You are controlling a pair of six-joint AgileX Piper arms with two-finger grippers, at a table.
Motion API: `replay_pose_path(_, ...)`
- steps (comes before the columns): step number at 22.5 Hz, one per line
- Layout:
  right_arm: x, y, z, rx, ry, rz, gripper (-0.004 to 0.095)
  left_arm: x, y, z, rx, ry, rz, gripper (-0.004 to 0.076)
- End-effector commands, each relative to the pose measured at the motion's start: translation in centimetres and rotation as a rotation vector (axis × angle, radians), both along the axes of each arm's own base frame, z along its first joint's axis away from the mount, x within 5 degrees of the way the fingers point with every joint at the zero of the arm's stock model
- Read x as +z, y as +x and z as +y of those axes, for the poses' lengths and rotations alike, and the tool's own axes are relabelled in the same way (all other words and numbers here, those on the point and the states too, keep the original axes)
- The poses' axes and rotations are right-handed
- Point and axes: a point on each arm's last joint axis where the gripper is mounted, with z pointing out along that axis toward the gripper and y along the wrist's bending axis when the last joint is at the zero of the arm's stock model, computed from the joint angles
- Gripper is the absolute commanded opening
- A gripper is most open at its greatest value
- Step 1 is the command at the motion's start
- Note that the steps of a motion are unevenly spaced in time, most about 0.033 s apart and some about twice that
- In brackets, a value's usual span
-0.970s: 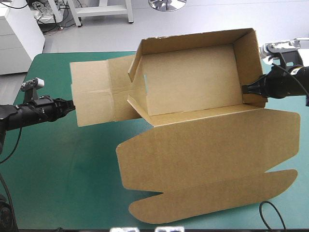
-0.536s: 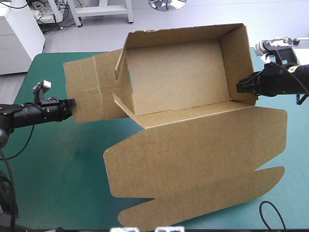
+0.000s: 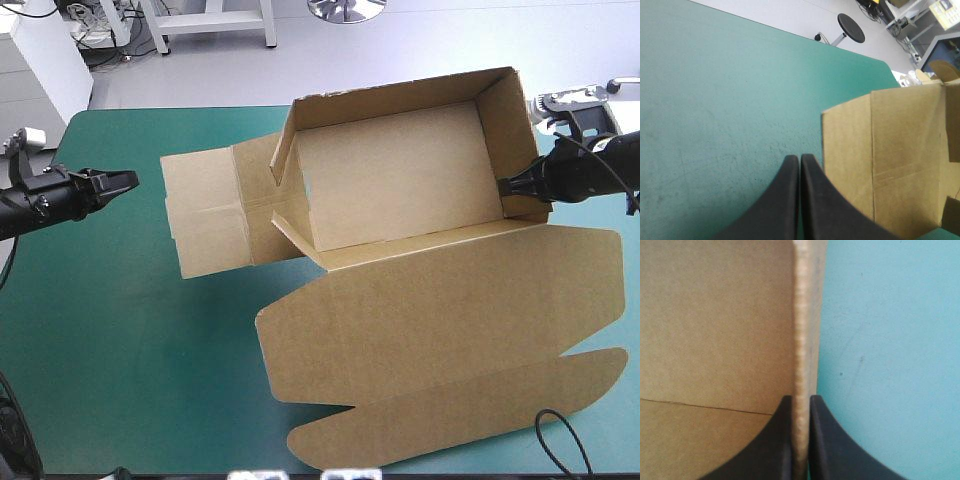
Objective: Fold the box
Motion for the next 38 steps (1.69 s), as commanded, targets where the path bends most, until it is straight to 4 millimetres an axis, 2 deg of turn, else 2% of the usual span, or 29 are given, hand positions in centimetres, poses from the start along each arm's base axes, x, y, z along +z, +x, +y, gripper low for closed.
replay_pose_path(1,1.4,-1.0,0.3,0.006,0.05,-0.036,-0.0019,3.0,-1.2,-0.9,-0.021,-0.009,-0.063,-0.0011)
replay_pose_path(3,1.9,-1.6,0.4,0.006,0.05,-0.054,-0.0019,3.1,-1.2,0.6,0.06,-0.038,-0.064,-0.001)
replay_pose_path(7,3.4,-3.5,0.9,0.043,0.082,-0.118,-0.0019,2.7,-1.0,4.7,0.216,-0.166,-0.084,-0.001)
replay_pose_path(13,5.3,-4.9,3.0,0.214,0.294,-0.198,-0.0019,-1.5,2.1,5.3,0.125,-0.252,0.046,-0.001)
replay_pose_path(15,5.4,-4.8,3.1,0.21,0.31,-0.214,-0.0019,-2.3,2.7,5.0,0.092,-0.27,0.073,-0.001)
replay_pose_path(20,5.2,-4.2,3.0,0.205,0.311,-0.21,-0.0019,-3.0,4.1,1.9,-0.008,-0.275,0.106,-0.001)
replay_pose_path(23,4.9,-3.6,3.1,0.205,0.329,-0.198,-0.0019,-3.0,4.9,-1.6,-0.113,-0.269,0.12,-0.0011)
replay_pose_path(24,4.6,-3.0,3.1,0.202,0.334,-0.195,-0.0019,-3.0,5.0,-2.9,-0.149,-0.265,0.125,-0.0011)
replay_pose_path(25,4.3,-2.3,3.0,0.191,0.34,-0.193,-0.0017,-3.0,5.1,-5.1,-0.222,-0.254,0.139,-0.001)
replay_pose_path(27,3.6,-1.1,2.9,0.176,0.345,-0.178,-0.0017,-3.1,4.9,-7.4,-0.298,-0.219,0.154,-0.0011)
replay_pose_path(31,2.5,0.4,2.8,0.162,0.355,-0.137,-0.0016,-2.4,4.3,-8.5,-0.34,-0.212,0.141,-0.0011)
replay_pose_path(34,1.5,1.7,2.9,0.138,0.341,-0.122,-0.0011,-0.5,2.9,-8.7,-0.345,-0.187,0.086,-0.0011)
replay_pose_path(38,-0.1,2.8,5.3,0.121,0.208,-0.092,-0.0011,1.4,1.3,-9.6,-0.366,-0.181,0.03,-0.0011)
